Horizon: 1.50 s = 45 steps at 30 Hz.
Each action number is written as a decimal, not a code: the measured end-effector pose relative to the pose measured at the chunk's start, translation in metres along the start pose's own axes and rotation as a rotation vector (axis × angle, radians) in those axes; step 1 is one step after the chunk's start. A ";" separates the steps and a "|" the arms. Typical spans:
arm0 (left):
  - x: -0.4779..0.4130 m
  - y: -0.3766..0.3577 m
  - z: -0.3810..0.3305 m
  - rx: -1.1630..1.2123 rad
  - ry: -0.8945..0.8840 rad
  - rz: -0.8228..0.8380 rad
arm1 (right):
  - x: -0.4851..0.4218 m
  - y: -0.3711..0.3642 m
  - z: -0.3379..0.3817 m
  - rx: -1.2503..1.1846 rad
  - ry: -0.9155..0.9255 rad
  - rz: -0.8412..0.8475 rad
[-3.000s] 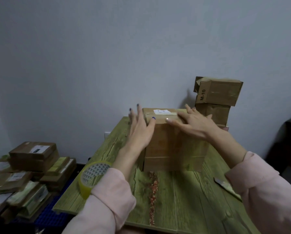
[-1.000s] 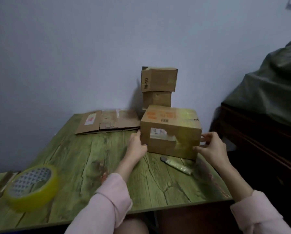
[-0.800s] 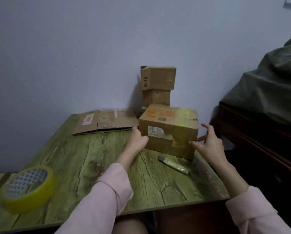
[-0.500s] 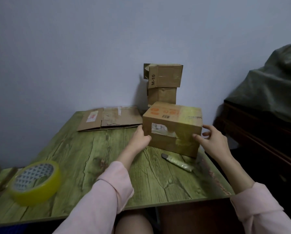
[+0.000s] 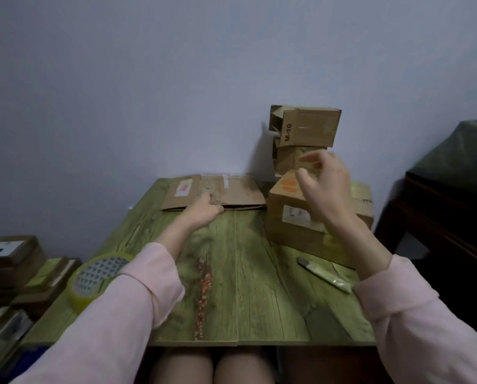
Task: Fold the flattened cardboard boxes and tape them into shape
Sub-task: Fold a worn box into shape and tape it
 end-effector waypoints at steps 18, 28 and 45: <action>-0.093 0.070 0.096 -0.237 0.189 -0.003 | -0.060 -0.252 -0.081 0.292 -0.686 0.316; -0.083 0.049 0.149 -0.261 0.315 0.222 | -0.055 -0.269 -0.106 0.305 -0.730 0.294; 0.019 0.146 0.133 0.295 0.433 -0.340 | -0.025 -0.128 0.010 -0.554 -0.590 0.150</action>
Point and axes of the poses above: each hand's wrist, its own x-axis away from the middle knuckle, its own y-axis out of the back of the hand, z = x × y, the point moved 9 cm from there along -x, towards the middle knuckle, and after that the axes turned 11 degrees about -y, right-handed, at the moved point
